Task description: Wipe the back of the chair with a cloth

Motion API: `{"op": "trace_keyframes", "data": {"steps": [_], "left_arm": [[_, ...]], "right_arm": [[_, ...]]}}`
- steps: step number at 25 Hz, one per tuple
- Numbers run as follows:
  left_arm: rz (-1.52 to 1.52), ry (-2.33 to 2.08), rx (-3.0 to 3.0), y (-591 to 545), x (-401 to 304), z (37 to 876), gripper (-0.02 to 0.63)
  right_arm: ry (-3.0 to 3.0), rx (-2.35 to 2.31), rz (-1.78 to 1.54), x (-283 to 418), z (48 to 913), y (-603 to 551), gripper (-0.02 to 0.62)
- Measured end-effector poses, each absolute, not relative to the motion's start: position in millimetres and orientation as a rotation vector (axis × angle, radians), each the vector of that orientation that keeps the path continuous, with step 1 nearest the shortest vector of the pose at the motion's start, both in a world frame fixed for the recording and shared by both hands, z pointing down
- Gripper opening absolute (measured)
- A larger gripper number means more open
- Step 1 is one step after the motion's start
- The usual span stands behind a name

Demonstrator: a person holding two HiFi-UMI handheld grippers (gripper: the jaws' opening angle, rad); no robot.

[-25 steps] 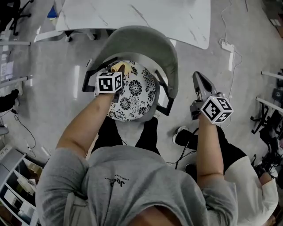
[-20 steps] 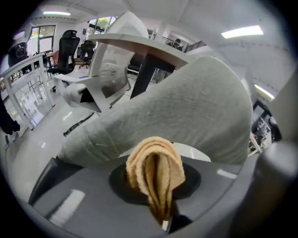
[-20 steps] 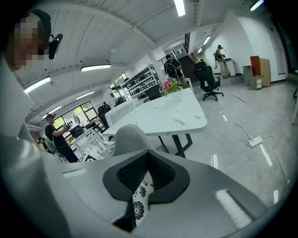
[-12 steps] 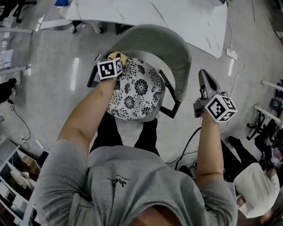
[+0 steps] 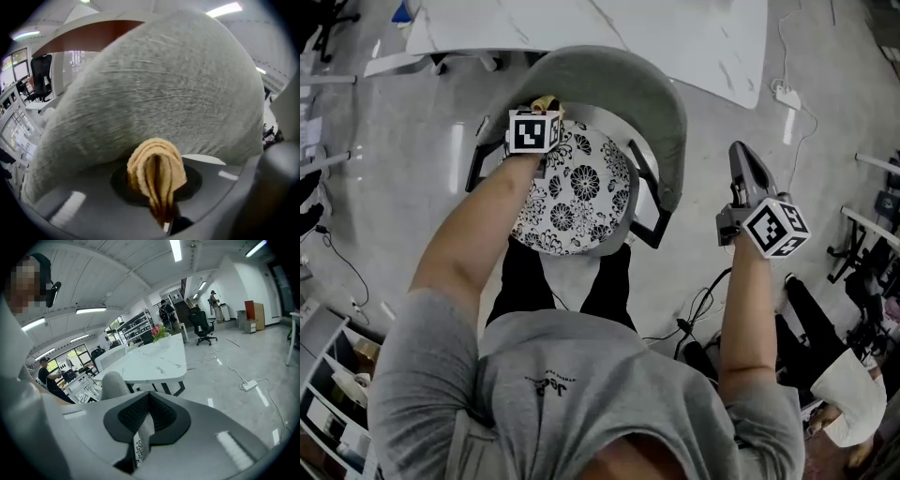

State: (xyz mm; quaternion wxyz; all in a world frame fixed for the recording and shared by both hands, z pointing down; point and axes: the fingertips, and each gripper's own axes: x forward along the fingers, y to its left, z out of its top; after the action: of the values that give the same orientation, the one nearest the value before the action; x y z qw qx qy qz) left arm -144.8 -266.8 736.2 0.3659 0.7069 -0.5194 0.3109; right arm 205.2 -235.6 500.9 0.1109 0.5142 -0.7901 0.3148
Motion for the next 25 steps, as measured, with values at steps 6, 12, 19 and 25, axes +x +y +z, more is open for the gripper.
{"op": "trace_keyframes", "data": {"steps": [6,12,19,25], "left_arm": [[0.888,-1.226,1.926,-279.7,-87.9,736.5,0.107],[0.935,-1.094,2.039,-275.7,-21.2,733.8,0.107],[1.015,-0.892,2.212,-253.1,51.7,721.0,0.107],[1.088,-0.745,2.324,-221.5,96.9,711.0,0.107]], "right_arm": [[-2.308,1.554,0.94,238.0,503.7,-233.6,0.003],[-2.296,1.602,0.944,267.3,503.9,-228.3,0.003],[-2.301,1.62,0.944,286.2,501.0,-223.8,0.003],[-2.313,1.638,0.937,294.2,494.2,-215.4,0.003]]}}
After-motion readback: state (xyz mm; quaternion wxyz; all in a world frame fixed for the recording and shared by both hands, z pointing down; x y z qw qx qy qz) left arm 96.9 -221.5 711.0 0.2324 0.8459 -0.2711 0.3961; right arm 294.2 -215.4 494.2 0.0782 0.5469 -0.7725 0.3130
